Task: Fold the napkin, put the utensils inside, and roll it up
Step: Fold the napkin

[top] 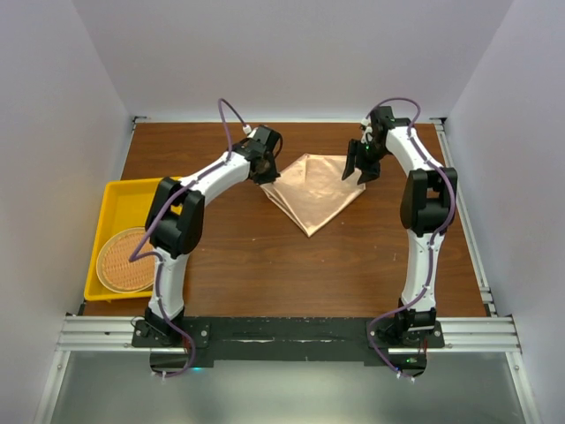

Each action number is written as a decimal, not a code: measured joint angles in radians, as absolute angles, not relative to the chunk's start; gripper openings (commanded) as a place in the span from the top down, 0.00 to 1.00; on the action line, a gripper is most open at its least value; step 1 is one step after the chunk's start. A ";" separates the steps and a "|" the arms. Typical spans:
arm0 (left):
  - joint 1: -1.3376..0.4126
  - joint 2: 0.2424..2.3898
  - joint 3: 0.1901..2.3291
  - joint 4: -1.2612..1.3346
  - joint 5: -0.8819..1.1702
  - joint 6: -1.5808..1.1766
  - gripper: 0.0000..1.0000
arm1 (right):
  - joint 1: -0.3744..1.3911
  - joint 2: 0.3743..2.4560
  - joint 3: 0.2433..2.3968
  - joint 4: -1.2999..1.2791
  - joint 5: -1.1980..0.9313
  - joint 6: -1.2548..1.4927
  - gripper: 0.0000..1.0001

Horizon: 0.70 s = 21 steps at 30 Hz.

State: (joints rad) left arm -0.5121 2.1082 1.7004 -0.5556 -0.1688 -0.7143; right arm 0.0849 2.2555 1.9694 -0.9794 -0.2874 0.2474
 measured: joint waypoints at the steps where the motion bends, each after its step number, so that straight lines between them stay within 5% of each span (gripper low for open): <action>1: -0.512 2.102 1.692 -0.550 -0.170 -0.714 1.00 | 0.085 2.254 1.969 -0.979 -0.287 0.246 0.41; 13: -0.511 2.092 1.623 -0.539 -0.169 -0.714 0.91 | 0.107 2.254 1.952 -0.977 -0.291 0.245 0.43; 16: -0.511 2.088 1.623 -0.538 -0.169 -0.708 0.80 | 0.108 2.254 1.952 -0.979 -0.289 0.245 0.40; 21: -0.497 2.059 1.623 -0.539 -0.157 -0.643 0.46 | 0.124 2.252 1.953 -0.981 -0.261 0.228 0.31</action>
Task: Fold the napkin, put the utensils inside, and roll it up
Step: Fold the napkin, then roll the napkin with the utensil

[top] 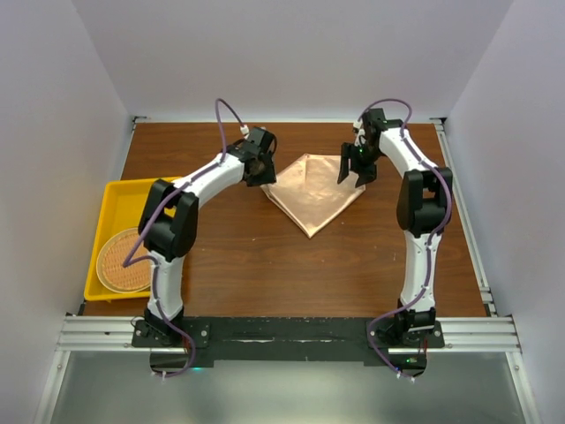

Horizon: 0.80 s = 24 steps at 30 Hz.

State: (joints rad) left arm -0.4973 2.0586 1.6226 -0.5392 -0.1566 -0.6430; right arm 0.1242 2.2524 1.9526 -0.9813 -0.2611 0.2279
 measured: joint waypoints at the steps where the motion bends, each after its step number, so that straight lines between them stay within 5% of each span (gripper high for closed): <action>1: -0.491 2.044 1.623 -0.538 -0.149 -0.627 0.43 | 0.133 2.251 1.953 -0.981 -0.246 0.221 0.28; 4: -0.469 1.974 1.605 -0.513 -0.102 -0.585 0.35 | 0.186 2.213 1.929 -0.962 -0.187 0.197 0.21; 5: -0.459 1.945 1.591 -0.499 -0.073 -0.578 0.17 | 0.213 2.180 1.905 -0.946 -0.166 0.187 0.20; 7: -0.423 1.860 1.525 -0.434 0.012 -0.558 0.06 | 0.276 2.108 1.856 -0.914 -0.138 0.171 0.20; 11: -0.319 1.733 1.362 -0.277 0.223 -0.546 0.08 | 0.408 1.966 1.776 -0.821 -0.132 0.149 0.07; 18: -0.217 1.769 1.143 -0.022 0.508 -0.538 0.16 | 0.492 1.938 1.716 -0.733 -0.150 0.128 0.10; 21: -0.216 1.831 1.124 0.065 0.591 -0.538 0.16 | 0.501 1.944 1.682 -0.728 -0.148 0.128 0.16; 24: -0.216 1.879 1.122 0.126 0.640 -0.538 0.16 | 0.506 1.944 1.658 -0.719 -0.151 0.131 0.32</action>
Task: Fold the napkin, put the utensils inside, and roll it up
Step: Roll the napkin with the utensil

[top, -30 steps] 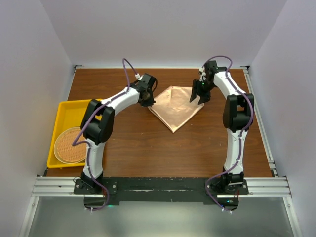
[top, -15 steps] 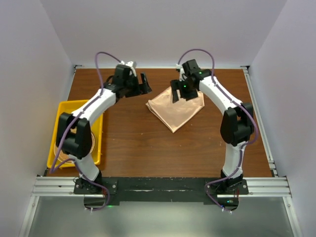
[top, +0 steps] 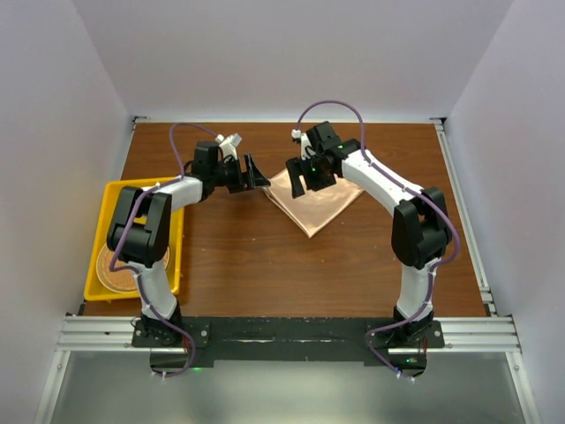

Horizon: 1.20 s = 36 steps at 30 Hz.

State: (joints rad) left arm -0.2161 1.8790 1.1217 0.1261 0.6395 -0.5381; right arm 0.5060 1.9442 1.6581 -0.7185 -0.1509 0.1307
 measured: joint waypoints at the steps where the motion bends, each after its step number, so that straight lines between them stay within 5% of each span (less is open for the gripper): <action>1: -0.216 1.888 1.122 0.136 0.646 -0.538 0.16 | 0.508 1.944 1.650 -0.715 -0.153 0.130 0.36; 4: -0.216 1.913 1.129 0.146 0.651 -0.529 0.17 | 0.512 1.944 1.628 -0.706 -0.168 0.133 0.40; 12: -0.216 1.969 1.186 0.126 0.650 -0.491 0.17 | 0.562 1.993 1.624 -0.676 -0.167 0.113 0.22; 18: -0.216 1.978 1.203 0.104 0.651 -0.486 0.18 | 0.623 2.096 1.644 -0.693 -0.096 0.031 0.21; 36: -0.216 1.979 1.202 0.060 0.645 -0.488 0.23 | 0.725 2.107 1.646 -0.694 0.098 -0.067 0.41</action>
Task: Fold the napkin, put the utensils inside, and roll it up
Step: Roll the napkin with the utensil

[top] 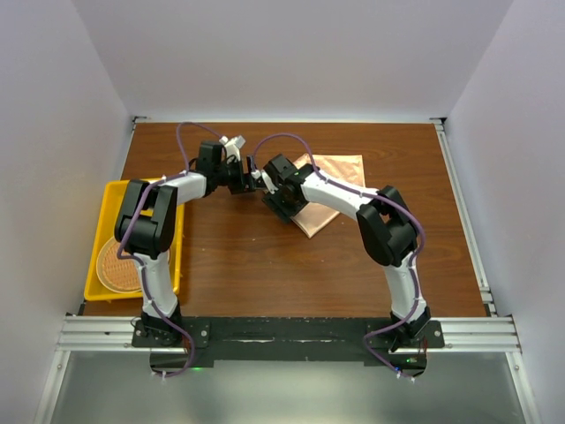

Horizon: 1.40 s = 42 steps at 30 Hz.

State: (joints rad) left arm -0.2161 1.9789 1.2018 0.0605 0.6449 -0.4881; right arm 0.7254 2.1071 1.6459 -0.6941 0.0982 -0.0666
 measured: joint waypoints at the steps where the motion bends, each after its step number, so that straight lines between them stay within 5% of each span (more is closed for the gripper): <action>1: -0.216 1.978 1.200 0.060 0.644 -0.488 0.24 | 0.731 2.108 1.647 -0.694 0.112 -0.070 0.41; 14: -0.216 1.921 1.145 0.038 0.636 -0.496 0.23 | 0.725 2.157 1.666 -0.683 0.154 -0.101 0.49; 20: -0.212 1.866 1.091 0.037 0.611 -0.529 0.19 | 0.723 2.160 1.666 -0.675 0.137 -0.112 0.72; 32: -0.273 1.783 0.905 0.153 0.594 -0.810 0.22 | 0.688 2.163 1.664 -0.664 0.064 -0.110 0.98; 42: -0.344 1.780 0.843 0.282 0.485 -1.144 0.28 | 0.675 2.163 1.665 -0.664 0.023 -0.106 1.00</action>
State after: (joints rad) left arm -0.3439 1.7802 0.8429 0.2825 0.4854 -1.1442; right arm 0.6750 2.1628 1.6646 -0.6640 0.0227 -0.1059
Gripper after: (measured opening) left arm 0.727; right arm 0.204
